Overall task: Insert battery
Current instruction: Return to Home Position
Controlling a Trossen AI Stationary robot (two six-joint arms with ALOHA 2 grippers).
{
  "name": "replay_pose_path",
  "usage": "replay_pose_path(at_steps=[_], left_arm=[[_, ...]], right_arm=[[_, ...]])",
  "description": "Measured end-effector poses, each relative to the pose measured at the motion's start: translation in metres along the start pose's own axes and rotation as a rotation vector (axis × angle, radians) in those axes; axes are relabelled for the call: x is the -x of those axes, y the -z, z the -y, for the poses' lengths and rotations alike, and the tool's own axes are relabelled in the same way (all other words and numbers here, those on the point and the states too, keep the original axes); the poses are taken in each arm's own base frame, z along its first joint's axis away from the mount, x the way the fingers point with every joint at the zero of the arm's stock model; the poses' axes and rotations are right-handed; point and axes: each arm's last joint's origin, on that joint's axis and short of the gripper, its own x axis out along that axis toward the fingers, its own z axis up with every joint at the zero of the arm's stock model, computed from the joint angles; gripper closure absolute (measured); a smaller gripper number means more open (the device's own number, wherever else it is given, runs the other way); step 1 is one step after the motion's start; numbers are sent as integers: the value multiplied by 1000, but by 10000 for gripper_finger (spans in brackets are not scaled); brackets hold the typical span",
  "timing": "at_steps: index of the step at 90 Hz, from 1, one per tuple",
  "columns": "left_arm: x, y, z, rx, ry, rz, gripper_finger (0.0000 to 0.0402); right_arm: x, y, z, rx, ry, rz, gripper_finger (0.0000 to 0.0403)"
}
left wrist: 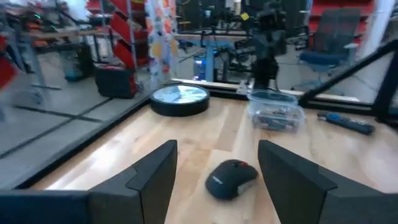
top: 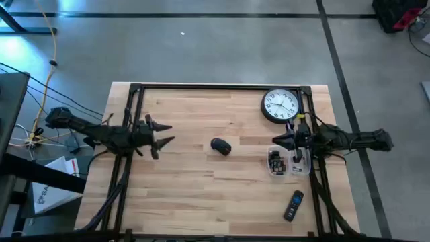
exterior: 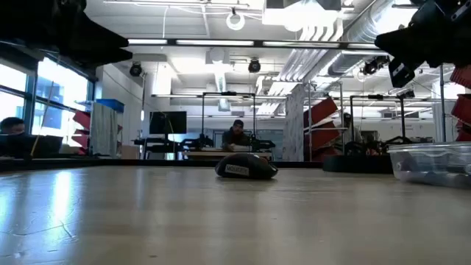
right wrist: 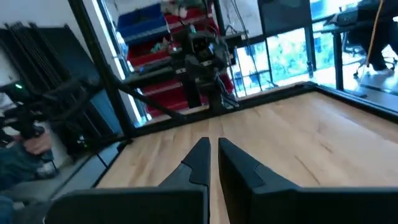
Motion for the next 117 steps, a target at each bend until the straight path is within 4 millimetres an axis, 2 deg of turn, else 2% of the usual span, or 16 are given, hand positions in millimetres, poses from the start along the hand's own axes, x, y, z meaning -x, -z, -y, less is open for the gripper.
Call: replay_pose_path(at_steps=[15, 32, 57, 69, 77, 98, 107, 117], left_arm=[[11, -1, -4, 39, 263, 59, 196], [12, 12, -10, 48, 276, 100, 196], [9, 27, -12, 10, 340, 91, 207], [7, 36, -13, -20, 333, 91, 242], [8, 35, -13, -37, 358, 108, 276], [12, 29, -6, -89, 622, 188, 370], [12, 29, -7, -83, 582, 185, 396], [10, 29, -10, -10, 454, 170, 390]], right_arm=[[5, 1, -1, 38, -55, -6, 403], [4, 6, 3, 36, 41, -46, 403], [4, 7, 3, -31, 45, -62, 403], [4, 8, 3, -29, 45, -69, 403], [4, 8, 3, -28, 46, -72, 403], [4, 9, 3, -28, 48, -78, 403], [5, 9, 3, -27, 49, -85, 403], [5, 10, 4, -27, 52, -94, 403]])
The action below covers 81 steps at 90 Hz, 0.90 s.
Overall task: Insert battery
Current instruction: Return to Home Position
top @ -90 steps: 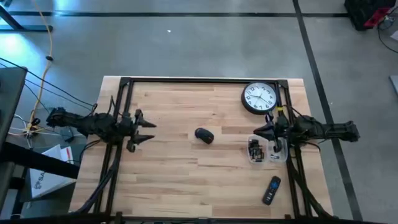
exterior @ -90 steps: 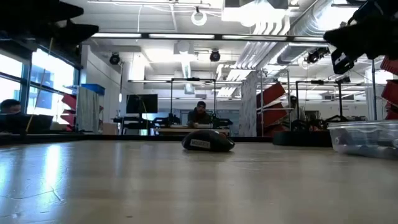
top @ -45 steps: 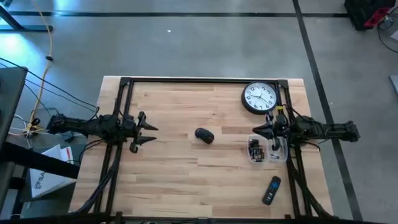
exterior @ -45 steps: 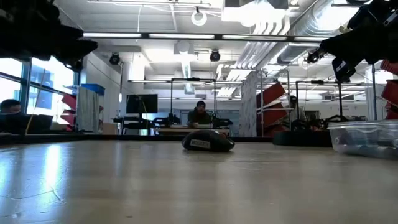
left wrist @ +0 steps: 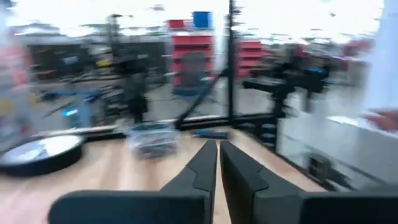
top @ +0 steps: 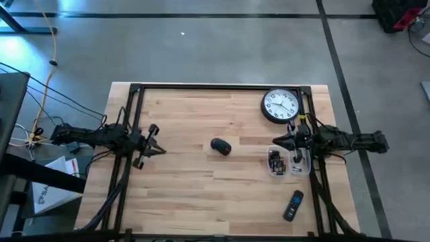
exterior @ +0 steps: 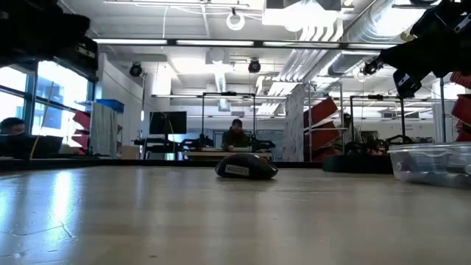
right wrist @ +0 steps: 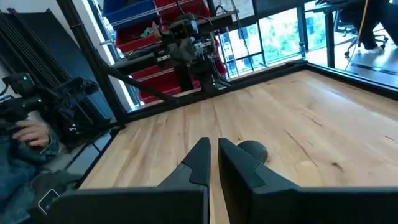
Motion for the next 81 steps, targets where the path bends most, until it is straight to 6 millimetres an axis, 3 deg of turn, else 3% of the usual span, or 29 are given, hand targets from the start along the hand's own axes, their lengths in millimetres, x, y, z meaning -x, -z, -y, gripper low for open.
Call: replay_pose_path(at_steps=[21, 81], left_arm=[[0, 0, -4, 61, -139, 7, 374], [0, 0, -4, 62, -147, 7, 373]], right_arm=[[0, 2, 1, 2, 6, -21, 403], [0, 2, 1, 2, 7, -22, 402]])
